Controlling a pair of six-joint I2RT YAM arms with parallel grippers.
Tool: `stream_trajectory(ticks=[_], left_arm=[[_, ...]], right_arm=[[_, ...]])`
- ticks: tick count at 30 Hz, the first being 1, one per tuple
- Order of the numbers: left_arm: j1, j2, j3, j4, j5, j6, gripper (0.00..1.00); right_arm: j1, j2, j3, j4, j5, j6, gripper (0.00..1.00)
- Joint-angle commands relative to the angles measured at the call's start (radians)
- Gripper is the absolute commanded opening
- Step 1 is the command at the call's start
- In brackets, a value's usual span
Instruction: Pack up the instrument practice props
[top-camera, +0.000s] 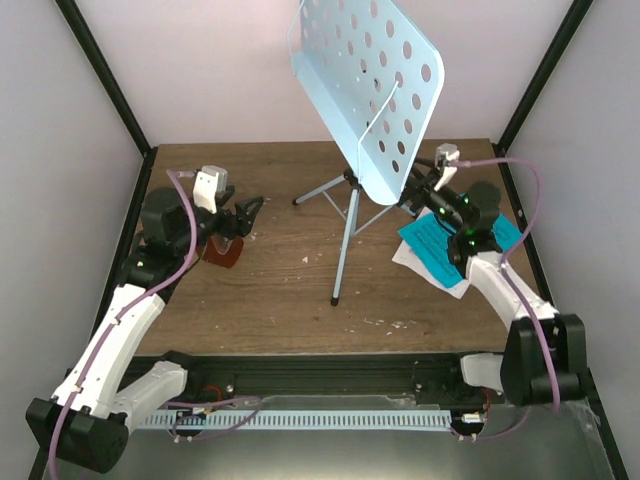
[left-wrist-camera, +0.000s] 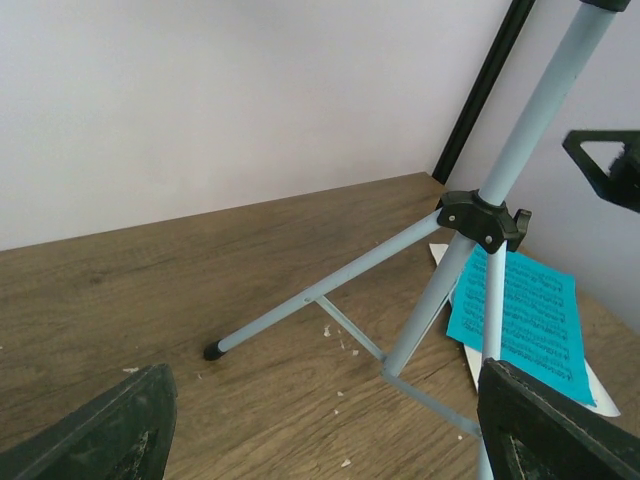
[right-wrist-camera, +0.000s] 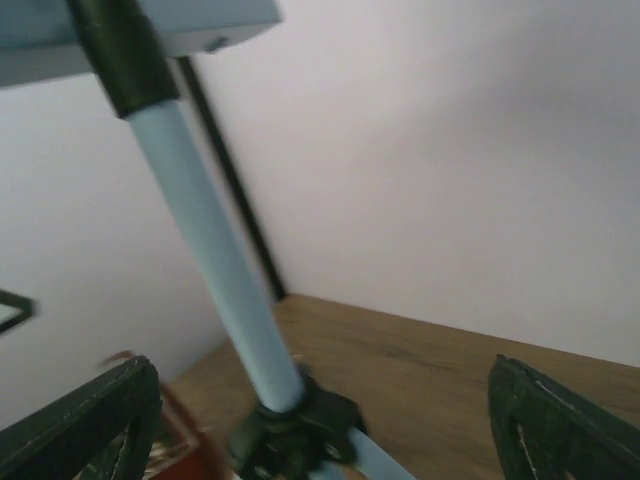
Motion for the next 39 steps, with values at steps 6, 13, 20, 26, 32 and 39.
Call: stream_trajectory(ticks=[6, 13, 20, 26, 32, 39], left_arm=[[-0.004, -0.012, -0.001, 0.0, 0.011, 0.002, 0.83], [-0.005, -0.011, -0.001, 0.002, 0.016, 0.0, 0.83], [-0.004, -0.007, -0.001, 0.002, 0.022, -0.004, 0.83], [-0.004, -0.005, -0.001, 0.002, 0.023, -0.003, 0.83], [-0.004, 0.004, -0.002, 0.003, 0.028, -0.006, 0.83], [-0.008, 0.033, 0.005, 0.005, 0.083, -0.008, 0.82]], right_arm=[[-0.009, 0.203, 0.311, 0.042, -0.422, 0.119, 0.78], [-0.004, 0.323, 0.464, 0.063, -0.521, 0.124, 0.73], [0.032, 0.421, 0.607, 0.108, -0.616, 0.181, 0.66], [0.044, 0.48, 0.686, 0.155, -0.643, 0.231, 0.55], [0.059, 0.511, 0.732, 0.155, -0.698, 0.256, 0.48], [0.066, 0.512, 0.732, 0.193, -0.722, 0.291, 0.34]])
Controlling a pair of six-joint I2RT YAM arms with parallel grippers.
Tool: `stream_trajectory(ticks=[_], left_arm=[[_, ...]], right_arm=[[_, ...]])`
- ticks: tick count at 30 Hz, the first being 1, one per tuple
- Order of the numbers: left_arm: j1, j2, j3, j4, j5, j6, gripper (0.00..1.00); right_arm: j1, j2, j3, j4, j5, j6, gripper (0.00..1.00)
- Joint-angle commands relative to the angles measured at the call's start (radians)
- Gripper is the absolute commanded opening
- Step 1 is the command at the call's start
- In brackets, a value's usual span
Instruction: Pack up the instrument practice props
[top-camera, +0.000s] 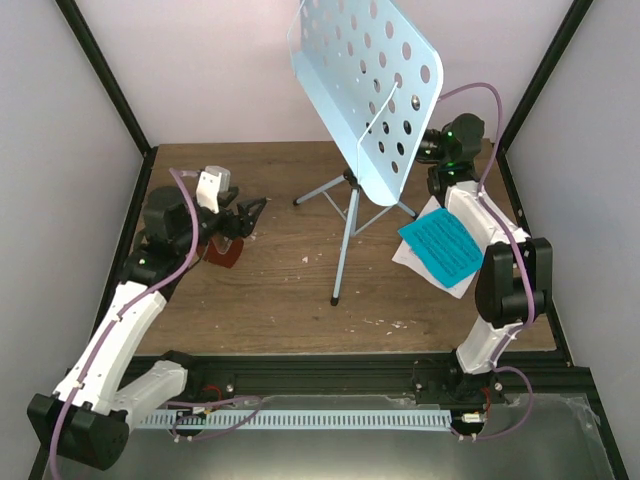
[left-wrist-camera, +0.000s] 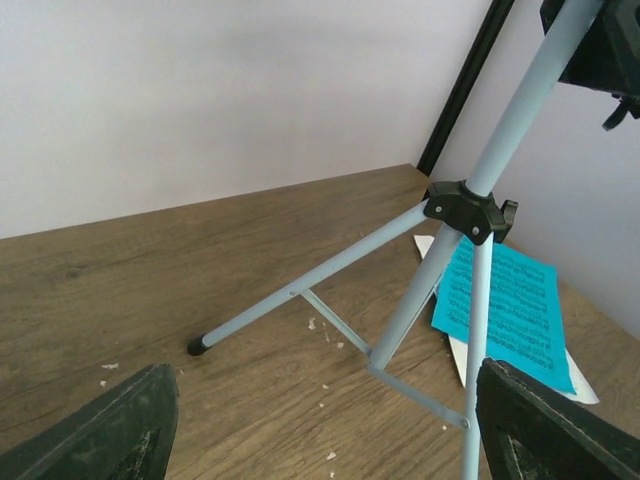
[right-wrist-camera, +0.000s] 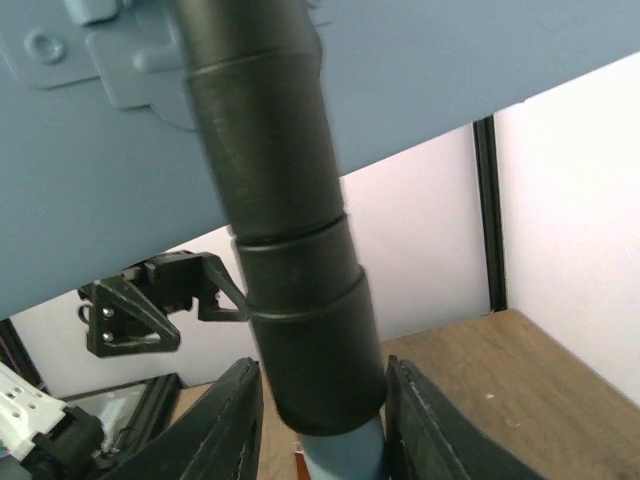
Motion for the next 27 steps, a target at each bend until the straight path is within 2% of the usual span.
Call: stream_trajectory(ticks=[1, 4, 7, 10, 13, 17, 25, 27], left_arm=[[-0.014, 0.03, 0.009, 0.0, 0.064, -0.004, 0.82], [-0.052, 0.06, 0.011, -0.002, 0.08, -0.036, 0.79], [-0.136, 0.086, -0.017, 0.069, 0.076, -0.115, 0.75], [-0.26, 0.141, -0.057, 0.205, 0.039, -0.196, 0.74], [-0.365, 0.258, -0.046, 0.313, 0.037, -0.25, 0.73], [-0.465, 0.434, 0.033, 0.346, 0.015, -0.214, 0.71], [-0.516, 0.591, 0.081, 0.332, -0.138, -0.172, 0.7], [-0.516, 0.606, 0.083, 0.343, -0.14, -0.173, 0.64]], right_arm=[[0.009, -0.005, 0.033, 0.06, -0.049, 0.045, 0.28], [0.01, -0.018, 0.003, 0.092, -0.039, 0.047, 0.12], [0.01, -0.037, -0.039, 0.127, -0.025, 0.056, 0.01], [0.01, -0.065, -0.086, 0.138, 0.0, 0.048, 0.01], [0.012, -0.092, -0.127, 0.139, 0.032, 0.022, 0.01], [0.014, -0.112, -0.167, 0.134, 0.049, -0.002, 0.01], [0.017, -0.159, -0.224, 0.111, 0.071, -0.059, 0.01], [0.017, -0.164, -0.227, 0.108, 0.07, -0.065, 0.01]])
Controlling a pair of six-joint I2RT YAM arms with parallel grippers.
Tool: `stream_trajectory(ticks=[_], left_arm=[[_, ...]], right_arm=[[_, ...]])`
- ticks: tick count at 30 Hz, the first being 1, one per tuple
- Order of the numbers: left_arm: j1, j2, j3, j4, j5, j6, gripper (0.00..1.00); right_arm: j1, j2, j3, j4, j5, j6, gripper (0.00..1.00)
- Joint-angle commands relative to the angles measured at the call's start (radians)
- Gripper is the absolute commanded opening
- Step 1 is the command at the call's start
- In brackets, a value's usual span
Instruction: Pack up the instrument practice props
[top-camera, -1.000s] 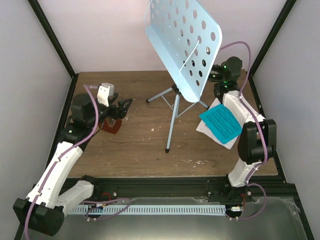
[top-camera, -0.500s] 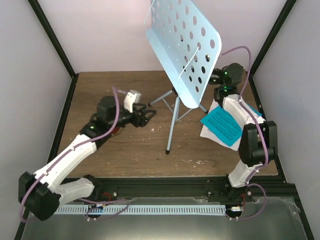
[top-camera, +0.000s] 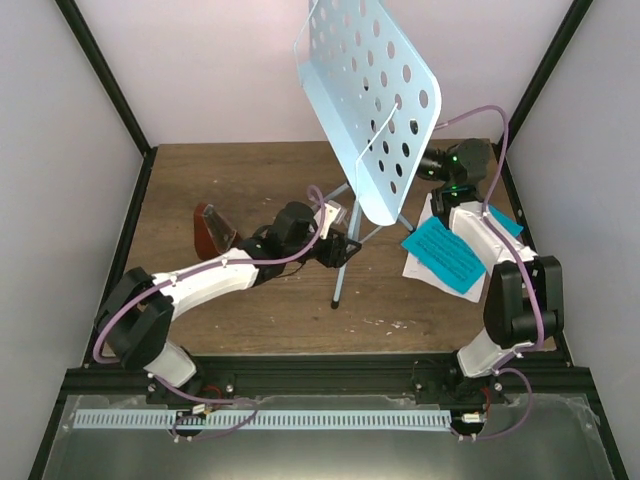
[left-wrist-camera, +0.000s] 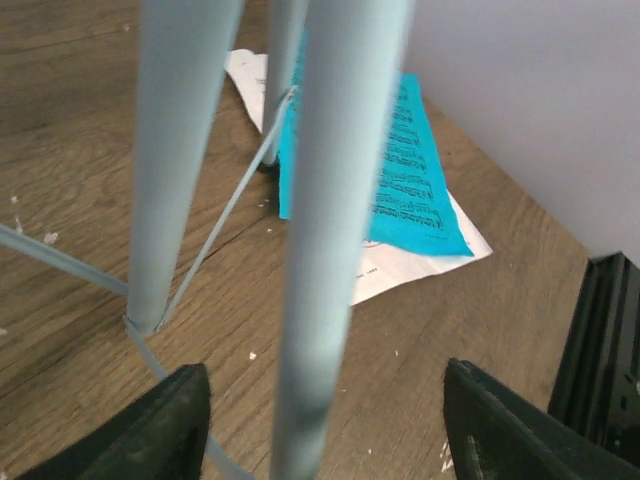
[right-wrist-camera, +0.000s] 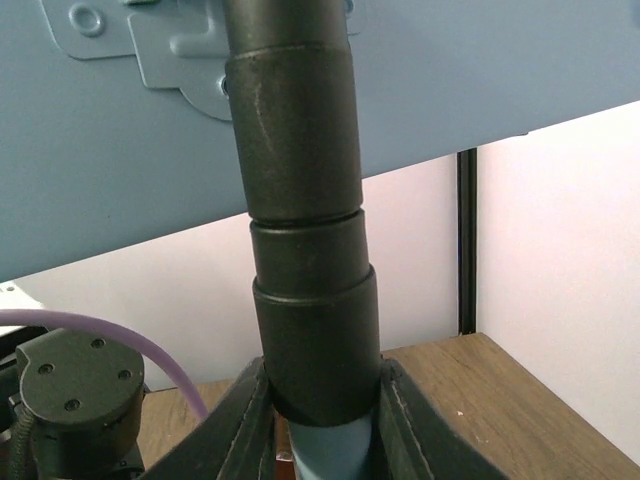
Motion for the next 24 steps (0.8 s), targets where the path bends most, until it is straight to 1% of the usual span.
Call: stream_trajectory(ticks=[1, 4, 7, 10, 11, 17, 24], left_arm=[[-0.003, 0.028, 0.035, 0.051, -0.061, 0.017, 0.6], [-0.009, 0.054, 0.059, 0.048, -0.049, 0.029, 0.43], [-0.012, 0.073, 0.082, 0.035, -0.048, 0.048, 0.21], [-0.018, 0.067, 0.08, 0.042, -0.072, 0.07, 0.02], [-0.019, 0.057, 0.073, 0.054, -0.083, 0.078, 0.0], [-0.022, -0.055, -0.016, 0.17, -0.125, 0.11, 0.0], [-0.025, -0.195, -0.11, 0.264, -0.142, 0.115, 0.0]], right_arm=[[0.014, -0.039, -0.017, -0.022, -0.01, -0.005, 0.01], [0.016, -0.049, -0.03, -0.022, -0.008, -0.011, 0.01], [0.02, -0.07, -0.037, -0.032, -0.001, -0.019, 0.01], [0.035, -0.09, -0.038, -0.062, 0.011, -0.037, 0.01], [0.043, -0.099, -0.037, -0.077, 0.016, -0.045, 0.01], [0.103, -0.172, -0.057, -0.18, 0.059, -0.119, 0.01], [0.171, -0.244, -0.127, -0.191, 0.108, -0.135, 0.01]])
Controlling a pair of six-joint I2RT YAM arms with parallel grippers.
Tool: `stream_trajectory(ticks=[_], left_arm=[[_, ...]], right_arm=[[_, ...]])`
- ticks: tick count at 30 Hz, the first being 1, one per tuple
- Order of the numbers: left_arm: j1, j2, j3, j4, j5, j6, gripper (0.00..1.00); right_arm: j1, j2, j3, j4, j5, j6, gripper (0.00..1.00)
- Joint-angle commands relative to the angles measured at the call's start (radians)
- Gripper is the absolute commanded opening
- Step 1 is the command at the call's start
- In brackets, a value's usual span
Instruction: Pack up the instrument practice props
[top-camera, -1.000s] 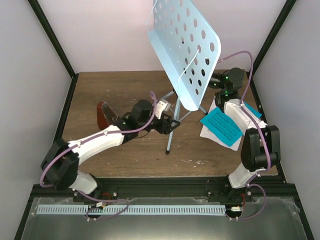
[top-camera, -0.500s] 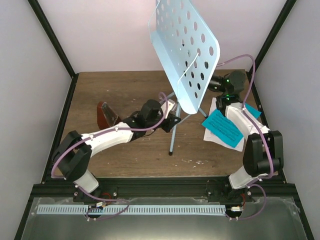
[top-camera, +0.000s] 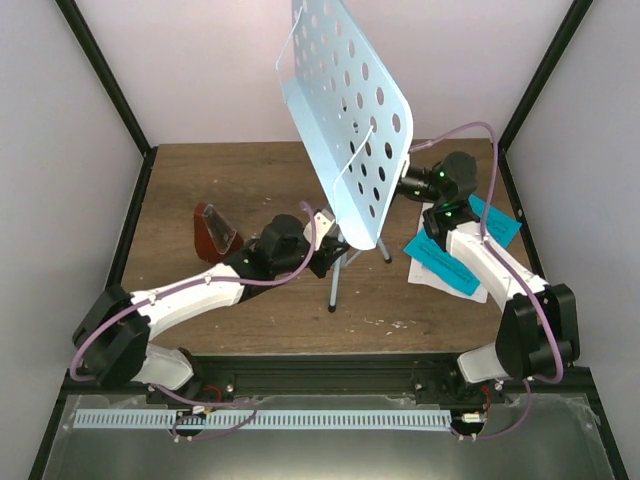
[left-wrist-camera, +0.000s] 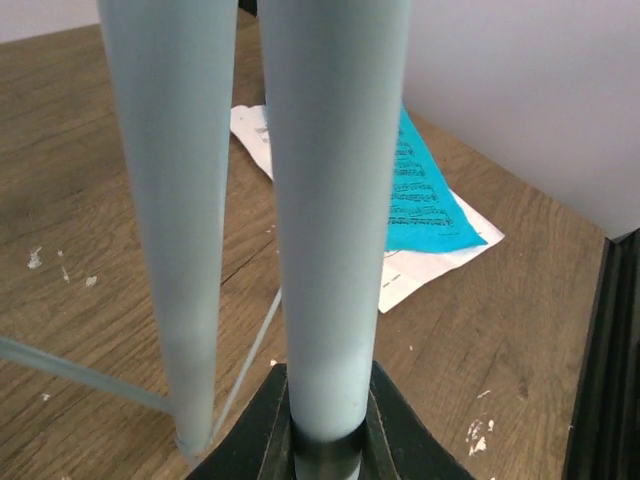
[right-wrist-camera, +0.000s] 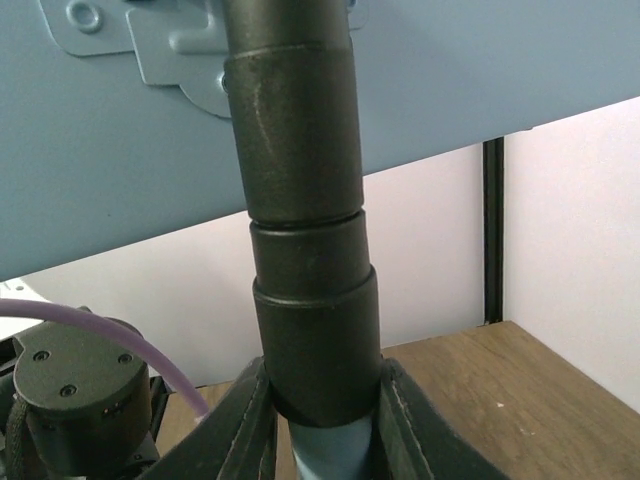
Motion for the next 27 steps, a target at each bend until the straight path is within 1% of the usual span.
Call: stream_trajectory(ticks=[1, 4, 6, 9, 14, 18, 23, 27], left_arm=[[0.008, -0.101, -0.014, 0.194, -0.047, -0.011, 0.0], [0.006, -0.137, -0.045, 0.204, -0.063, -0.002, 0.0], [0.006, -0.158, -0.07, 0.247, -0.064, 0.007, 0.0], [0.006, -0.164, -0.104, 0.283, -0.033, 0.021, 0.0], [0.0, -0.169, -0.19, 0.372, -0.016, 0.0, 0.0], [-0.003, -0.198, -0.218, 0.428, -0.005, 0.003, 0.0], [-0.02, -0.23, -0.218, 0.453, 0.01, 0.042, 0.0], [-0.07, -0.246, -0.23, 0.467, -0.017, 0.125, 0.0]], right_arm=[[0.066, -0.086, -0.014, 0.006, 0.004, 0.01, 0.01], [0.092, -0.109, -0.038, -0.011, 0.021, -0.001, 0.01], [0.103, -0.124, -0.06, -0.017, 0.029, -0.002, 0.01], [0.113, -0.143, -0.098, -0.017, 0.038, 0.001, 0.01], [0.136, -0.179, -0.171, -0.007, 0.068, 0.01, 0.01], [0.145, -0.196, -0.208, -0.021, 0.084, 0.026, 0.01], [0.15, -0.24, -0.235, -0.025, 0.094, 0.03, 0.01], [0.152, -0.282, -0.228, -0.073, 0.108, 0.004, 0.01]])
